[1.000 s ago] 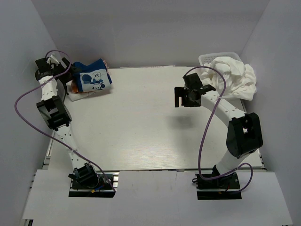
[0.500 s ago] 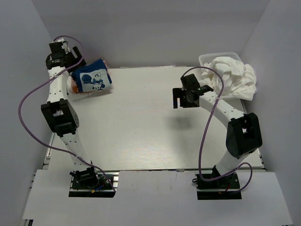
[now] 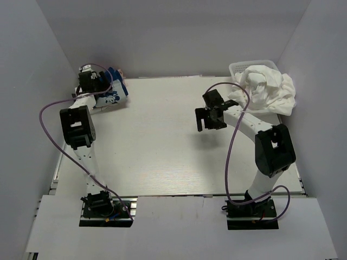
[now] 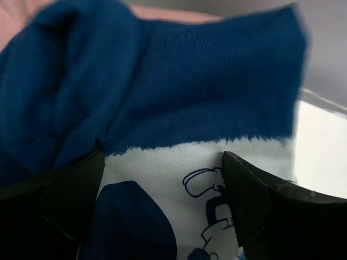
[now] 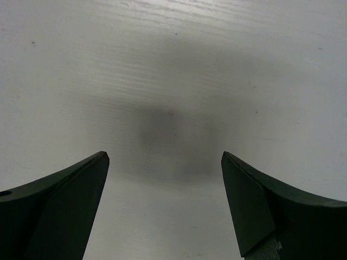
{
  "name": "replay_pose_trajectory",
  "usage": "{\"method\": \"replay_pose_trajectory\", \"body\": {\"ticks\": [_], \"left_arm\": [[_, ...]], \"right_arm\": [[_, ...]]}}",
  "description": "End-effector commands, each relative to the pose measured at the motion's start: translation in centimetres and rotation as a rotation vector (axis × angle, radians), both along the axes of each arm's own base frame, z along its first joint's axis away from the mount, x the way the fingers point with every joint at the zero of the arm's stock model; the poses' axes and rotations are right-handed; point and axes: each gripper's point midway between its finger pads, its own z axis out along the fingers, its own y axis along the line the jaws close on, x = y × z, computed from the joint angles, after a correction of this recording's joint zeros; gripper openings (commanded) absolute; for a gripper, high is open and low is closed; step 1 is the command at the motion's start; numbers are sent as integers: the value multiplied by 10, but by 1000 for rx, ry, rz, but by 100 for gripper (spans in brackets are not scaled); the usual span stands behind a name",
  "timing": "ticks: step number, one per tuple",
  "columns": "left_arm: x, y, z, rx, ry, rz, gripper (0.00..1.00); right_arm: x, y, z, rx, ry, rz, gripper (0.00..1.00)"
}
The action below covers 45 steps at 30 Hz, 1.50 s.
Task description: Fold and stack the t-shirts
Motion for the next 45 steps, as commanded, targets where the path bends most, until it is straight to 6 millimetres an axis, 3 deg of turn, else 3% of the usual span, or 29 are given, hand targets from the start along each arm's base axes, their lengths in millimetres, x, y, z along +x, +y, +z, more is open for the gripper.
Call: {"method": "replay_pose_trajectory", "body": {"ticks": [1, 2, 3, 5, 7, 12, 13, 19, 21, 22, 23, 24, 26, 27, 28, 31, 32, 34, 35, 36, 37, 38, 41, 45], "left_arm": [[27, 19, 61, 93, -264, 68, 100], [30, 20, 53, 92, -255, 68, 100], [34, 21, 33, 102, -235, 63, 100], [45, 23, 29, 105, -250, 64, 100], [53, 25, 12, 110, -222, 59, 100], [70, 28, 23, 128, -272, 55, 100], [77, 31, 38, 136, -308, 65, 100], [87, 42, 0, 145, -266, 108, 100], [87, 39, 0, 133, -268, 100, 100], [91, 38, 14, 122, -298, 96, 100], [91, 36, 7, 115, -273, 85, 100], [93, 34, 14, 104, -288, 80, 100], [93, 36, 43, 116, -337, 94, 100], [92, 31, 34, 64, -325, 89, 100], [93, 30, 40, 32, -321, 98, 100], [95, -1, 47, 32, -303, 1, 100], [91, 7, 44, 95, -275, 77, 100], [85, 1, 53, 111, -272, 111, 100], [82, 2, 66, 125, -285, 109, 100], [76, -6, 60, 126, -258, 107, 100], [73, -4, 70, 131, -281, 120, 100], [67, -6, 82, 158, -305, 141, 100], [47, -21, 132, 184, -380, 140, 100], [25, -44, 193, 179, -389, 107, 100]], "right_arm": [[-3, 5, -5, -17, 30, 46, 90], [-4, 6, -7, -11, 36, 49, 90], [-5, 10, -14, -6, 56, 60, 90], [-4, 14, -15, -3, 53, 72, 90], [0, 17, -15, 2, 42, 80, 90], [9, 25, -8, -8, 13, 119, 90], [10, 25, -8, -16, 11, 120, 90], [15, 27, 0, -27, -9, 134, 90], [15, 27, 1, -30, -13, 145, 90], [16, 28, 3, -27, -18, 150, 90], [15, 28, 3, -29, -15, 152, 90], [14, 31, 5, -24, -19, 163, 90], [13, 35, 6, -11, -24, 179, 90], [13, 37, 10, -2, -35, 186, 90], [10, 39, 10, -3, -34, 194, 90], [8, 44, 21, 8, -66, 221, 90], [5, 42, 24, 4, -77, 220, 90], [1, 41, 29, 4, -95, 229, 90], [-2, 41, 27, 6, -96, 232, 90], [-5, 43, 29, 16, -103, 238, 90], [-9, 48, 37, 54, -117, 254, 90], [-19, 48, 27, 54, -91, 267, 90], [-30, 49, 25, 60, -94, 278, 90], [-32, 52, 45, 115, -171, 259, 90]]}}
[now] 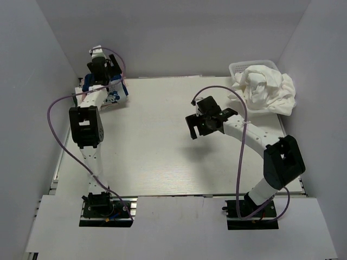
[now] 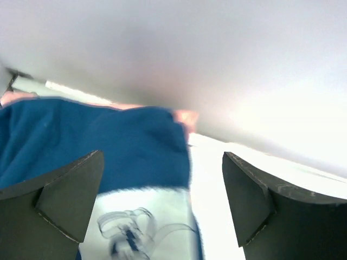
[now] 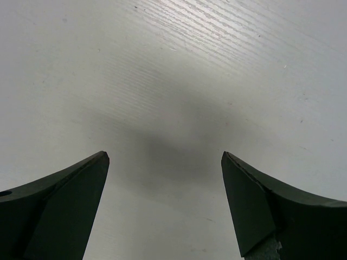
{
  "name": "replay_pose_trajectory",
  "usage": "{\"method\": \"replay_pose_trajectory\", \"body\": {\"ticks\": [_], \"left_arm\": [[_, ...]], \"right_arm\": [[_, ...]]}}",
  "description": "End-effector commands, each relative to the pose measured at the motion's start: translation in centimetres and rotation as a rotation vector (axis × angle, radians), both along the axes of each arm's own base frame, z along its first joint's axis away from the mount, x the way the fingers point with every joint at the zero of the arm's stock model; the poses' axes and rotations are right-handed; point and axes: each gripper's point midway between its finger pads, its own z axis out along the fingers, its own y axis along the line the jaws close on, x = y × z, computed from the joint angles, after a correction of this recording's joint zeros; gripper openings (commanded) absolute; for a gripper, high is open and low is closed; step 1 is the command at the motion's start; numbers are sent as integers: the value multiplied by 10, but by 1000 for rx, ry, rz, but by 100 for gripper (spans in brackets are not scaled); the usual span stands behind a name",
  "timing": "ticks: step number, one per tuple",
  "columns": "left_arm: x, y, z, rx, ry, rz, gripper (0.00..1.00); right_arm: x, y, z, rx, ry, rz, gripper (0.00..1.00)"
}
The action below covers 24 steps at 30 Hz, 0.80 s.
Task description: Fold and stack the t-shirts
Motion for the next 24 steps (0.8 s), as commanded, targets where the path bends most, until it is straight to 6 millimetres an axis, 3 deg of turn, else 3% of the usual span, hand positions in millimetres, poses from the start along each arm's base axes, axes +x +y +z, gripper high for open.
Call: {"method": "replay_pose_trajectory", "body": {"ticks": [1, 2, 3, 4, 6, 7, 8, 9, 10, 11, 12, 15, 16, 17, 18, 21, 24], "left_arm": [[-31, -18, 135, 10, -116, -40, 100], [-35, -25, 157, -36, -127, -62, 100], [-41, -39, 162, -59, -103, -105, 100], [-52, -50, 155, -91, -18, -153, 100], [-78, -61, 170, -167, 28, -153, 100], [-94, -73, 151, -202, 108, -172, 100], [-108, -89, 151, -233, 129, -203, 100], [-134, -97, 181, -253, 90, -214, 100], [-153, -107, 157, -279, 154, -226, 100], [-172, -113, 154, -296, 181, -230, 100], [-209, -127, 149, -338, 204, -247, 100], [-261, -143, 138, -387, 212, -288, 100], [-279, -144, 115, -388, 263, -287, 100], [-302, -141, 122, -388, 267, -286, 100], [-314, -136, 112, -372, 296, -252, 100], [-344, -114, 102, -326, 341, -147, 100], [-357, -104, 95, -306, 357, -104, 100]], "right_arm": [[6, 7, 38, 96, -129, -20, 90], [5, 6, 41, 108, -131, -47, 90], [4, 3, 41, 112, -137, -65, 90], [5, 0, 57, 137, -185, -86, 90], [2, -4, 57, 165, -195, -123, 90], [5, -6, 67, 198, -230, -151, 90], [1, -7, 69, 216, -236, -163, 90], [-4, -9, 70, 241, -234, -193, 90], [0, -7, 76, 271, -262, -202, 90], [-2, -9, 80, 291, -271, -209, 90], [-6, -10, 75, 302, -261, -222, 90], [-8, -7, 79, 325, -248, -233, 90], [-7, -5, 81, 334, -249, -231, 90], [-7, -6, 83, 337, -250, -235, 90], [-6, -5, 83, 340, -252, -235, 90], [1, -6, 89, 349, -288, -258, 90], [9, -7, 98, 346, -330, -265, 90]]}}
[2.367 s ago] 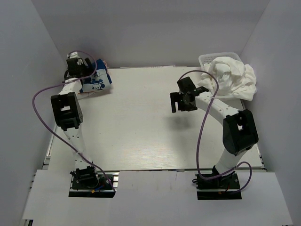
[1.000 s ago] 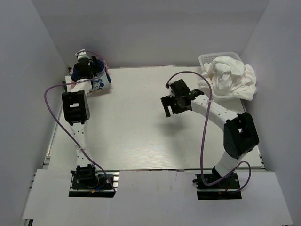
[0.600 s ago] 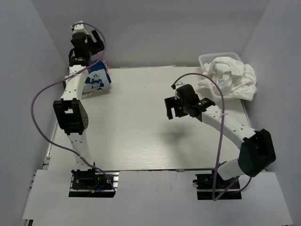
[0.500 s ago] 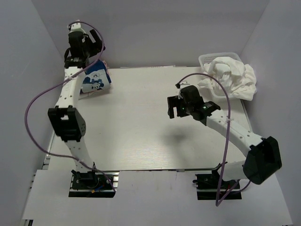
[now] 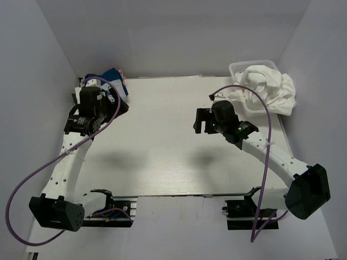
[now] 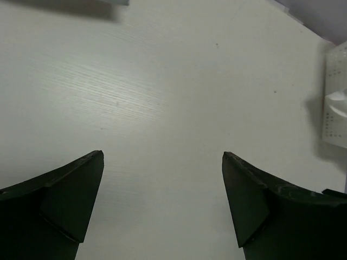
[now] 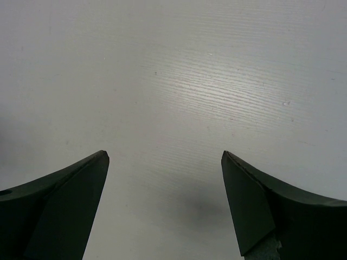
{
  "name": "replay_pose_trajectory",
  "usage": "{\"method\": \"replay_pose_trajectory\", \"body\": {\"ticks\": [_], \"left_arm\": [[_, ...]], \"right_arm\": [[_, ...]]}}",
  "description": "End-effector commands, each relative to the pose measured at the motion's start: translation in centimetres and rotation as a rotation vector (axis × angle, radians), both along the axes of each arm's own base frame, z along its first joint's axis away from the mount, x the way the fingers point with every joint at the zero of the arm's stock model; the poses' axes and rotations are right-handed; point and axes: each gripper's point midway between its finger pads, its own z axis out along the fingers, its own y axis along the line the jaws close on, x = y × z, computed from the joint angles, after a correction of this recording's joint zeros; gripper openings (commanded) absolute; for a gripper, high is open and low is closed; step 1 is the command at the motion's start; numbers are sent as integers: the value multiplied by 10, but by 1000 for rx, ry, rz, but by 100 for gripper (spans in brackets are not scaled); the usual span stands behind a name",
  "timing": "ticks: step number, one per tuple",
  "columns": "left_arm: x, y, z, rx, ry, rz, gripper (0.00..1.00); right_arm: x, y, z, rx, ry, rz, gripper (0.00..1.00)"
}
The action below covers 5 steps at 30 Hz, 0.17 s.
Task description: Fold and stack the t-shirts
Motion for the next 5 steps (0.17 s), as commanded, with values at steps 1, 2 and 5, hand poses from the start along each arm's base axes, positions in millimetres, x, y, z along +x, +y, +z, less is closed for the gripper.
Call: {"method": "replay_pose_trajectory", "body": {"ticks": [1, 2, 5], "left_arm": [[-20, 18, -7, 38, 40, 79, 100], [-21, 18, -11, 40, 49, 78, 100], [-15, 19, -5, 39, 16, 86, 100]], "right_arm": [[19, 1, 29, 40, -107, -46, 90], [22, 3, 34, 48, -118, -48, 90], [29, 2, 44, 52, -148, -64, 90]]}}
